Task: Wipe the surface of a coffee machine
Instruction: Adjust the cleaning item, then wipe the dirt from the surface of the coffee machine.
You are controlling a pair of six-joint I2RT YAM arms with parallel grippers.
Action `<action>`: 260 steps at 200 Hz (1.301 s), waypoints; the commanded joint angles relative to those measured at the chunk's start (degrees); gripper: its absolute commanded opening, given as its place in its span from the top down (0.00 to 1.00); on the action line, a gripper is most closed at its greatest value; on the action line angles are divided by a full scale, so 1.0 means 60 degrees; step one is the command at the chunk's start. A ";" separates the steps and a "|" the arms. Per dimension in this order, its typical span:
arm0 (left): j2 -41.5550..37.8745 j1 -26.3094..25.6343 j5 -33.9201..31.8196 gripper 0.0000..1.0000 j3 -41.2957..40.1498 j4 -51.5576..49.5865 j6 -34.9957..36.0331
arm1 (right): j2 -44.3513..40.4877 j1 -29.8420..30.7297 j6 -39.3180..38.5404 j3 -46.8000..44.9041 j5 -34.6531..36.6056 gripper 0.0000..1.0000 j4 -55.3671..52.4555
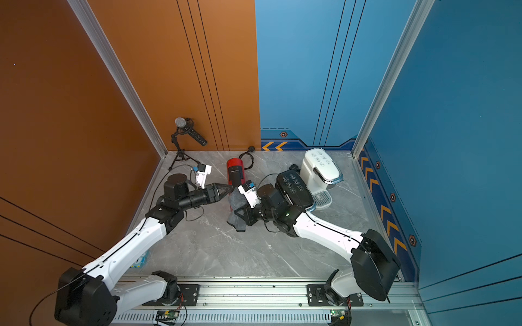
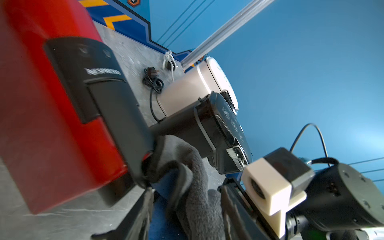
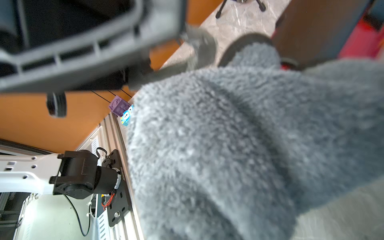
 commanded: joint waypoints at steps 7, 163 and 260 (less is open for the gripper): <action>-0.0182 0.0659 -0.0069 0.46 -0.0315 -0.0030 -0.0008 | 0.0617 0.0291 0.0288 -0.0106 0.0404 1.00 -0.0326; 0.0604 0.0906 -0.0322 0.49 -0.0656 -0.0043 0.0480 | 0.4379 -0.0027 0.2083 0.0016 0.2953 1.00 0.5240; 0.0848 0.0757 -0.0412 0.51 -0.0628 -0.0040 0.0580 | 0.5387 -0.0326 0.3392 -0.0756 0.4269 1.00 0.8741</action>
